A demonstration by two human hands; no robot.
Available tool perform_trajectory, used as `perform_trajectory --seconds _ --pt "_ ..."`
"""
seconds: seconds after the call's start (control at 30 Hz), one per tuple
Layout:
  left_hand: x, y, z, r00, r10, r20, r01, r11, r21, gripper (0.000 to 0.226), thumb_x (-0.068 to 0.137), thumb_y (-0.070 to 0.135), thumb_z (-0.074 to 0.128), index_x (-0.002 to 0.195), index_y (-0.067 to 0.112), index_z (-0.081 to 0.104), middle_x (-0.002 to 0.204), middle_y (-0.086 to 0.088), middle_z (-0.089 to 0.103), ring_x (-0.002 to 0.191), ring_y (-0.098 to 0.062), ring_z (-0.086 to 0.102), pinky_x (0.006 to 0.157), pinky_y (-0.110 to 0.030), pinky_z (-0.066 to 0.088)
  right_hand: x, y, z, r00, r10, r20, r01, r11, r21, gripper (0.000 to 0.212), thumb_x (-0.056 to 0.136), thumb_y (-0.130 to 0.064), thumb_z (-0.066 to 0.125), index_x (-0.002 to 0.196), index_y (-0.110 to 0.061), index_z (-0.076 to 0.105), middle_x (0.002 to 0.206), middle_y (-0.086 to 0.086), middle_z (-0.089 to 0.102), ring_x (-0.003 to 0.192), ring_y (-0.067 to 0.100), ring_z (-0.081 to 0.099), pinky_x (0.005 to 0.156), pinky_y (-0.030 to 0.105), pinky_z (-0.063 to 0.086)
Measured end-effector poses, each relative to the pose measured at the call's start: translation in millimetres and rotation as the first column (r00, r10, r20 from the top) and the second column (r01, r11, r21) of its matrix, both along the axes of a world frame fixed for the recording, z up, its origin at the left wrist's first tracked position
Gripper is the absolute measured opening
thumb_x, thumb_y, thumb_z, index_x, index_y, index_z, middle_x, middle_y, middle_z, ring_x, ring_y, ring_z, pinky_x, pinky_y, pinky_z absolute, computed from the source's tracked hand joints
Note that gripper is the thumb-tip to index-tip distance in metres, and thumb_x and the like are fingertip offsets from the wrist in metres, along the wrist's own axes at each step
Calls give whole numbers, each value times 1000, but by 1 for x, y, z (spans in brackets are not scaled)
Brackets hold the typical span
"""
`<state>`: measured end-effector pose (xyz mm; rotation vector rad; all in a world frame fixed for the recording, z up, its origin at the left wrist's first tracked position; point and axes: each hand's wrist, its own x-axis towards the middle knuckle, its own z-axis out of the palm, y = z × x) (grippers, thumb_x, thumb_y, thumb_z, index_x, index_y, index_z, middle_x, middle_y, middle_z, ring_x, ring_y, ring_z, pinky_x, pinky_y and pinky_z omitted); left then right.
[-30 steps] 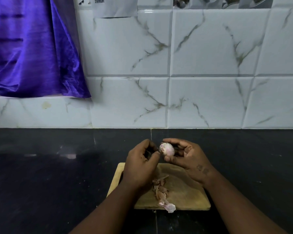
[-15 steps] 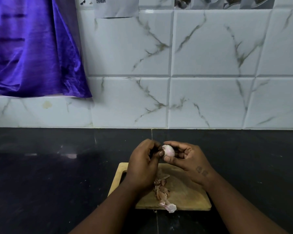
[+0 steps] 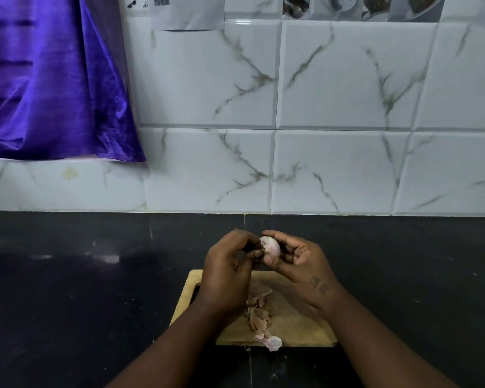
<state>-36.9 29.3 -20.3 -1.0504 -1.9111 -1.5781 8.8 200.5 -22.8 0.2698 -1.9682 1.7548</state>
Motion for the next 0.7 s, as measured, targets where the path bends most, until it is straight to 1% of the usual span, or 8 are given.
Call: perform_trajectory --seconds 0.1,0.2,0.23,0.3,0.37,0.47,0.6,0.7 --pt "1 1 2 1000 6 -14 -6 1000 -1 27 88 -13 70 89 14 71 90 9 68 87 -12 68 73 -29 60 -2 -1 -1 999 -44 -27 45 998 44 53 79 4 81 129 -7 68 119 5 76 110 17 73 91 26 58" --pt "1 1 2 1000 21 11 -21 1000 -3 30 89 -10 71 90 20 71 92 10 69 89 -14 68 74 -37 63 -3 -8 0 993 -103 -49 106 992 64 52 79 7 80 127 -10 69 116 -1 76 107 11 73 85 20 57" --pt "4 1 2 1000 -7 12 7 1000 -29 30 90 -10 71 91 20 72 93 10 70 90 -14 69 75 -37 62 -4 -8 2 990 -133 -56 135 990 49 49 80 8 79 124 -12 70 113 -2 75 104 10 73 83 18 57" --pt "19 7 2 993 -119 -27 114 983 -144 27 89 -8 71 91 18 74 93 9 71 90 -14 69 75 -29 60 -8 2 8 966 -239 -97 240 971 -4 42 82 8 77 115 -18 71 105 -1 76 97 13 72 79 15 56" --pt "30 14 1 985 -158 -73 140 968 -207 17 91 0 72 91 17 73 92 8 70 87 -13 68 73 -27 58 -11 23 10 948 -297 -116 296 955 -26 39 82 5 78 113 -18 71 105 3 76 100 18 72 81 16 56" --pt "15 6 1 999 -21 -26 18 990 -141 12 95 10 72 93 22 71 91 11 69 87 -12 67 72 -32 57 -6 26 6 975 -208 -75 206 978 -36 47 80 5 80 120 -18 69 115 4 75 105 10 73 84 18 57" --pt "3 -8 -1 999 40 19 -33 961 -274 13 88 24 63 92 28 75 90 14 71 88 -5 67 74 -33 58 -11 19 3 990 -133 -55 130 990 -49 50 78 6 80 122 -15 68 117 5 75 105 7 72 88 20 56" --pt "10 -4 0 995 95 -3 -92 946 -311 23 91 38 59 78 25 72 74 9 65 72 -10 62 65 -42 54 -10 20 6 996 -74 -42 72 997 -41 51 79 3 80 126 -12 69 119 5 76 110 15 73 90 21 57"
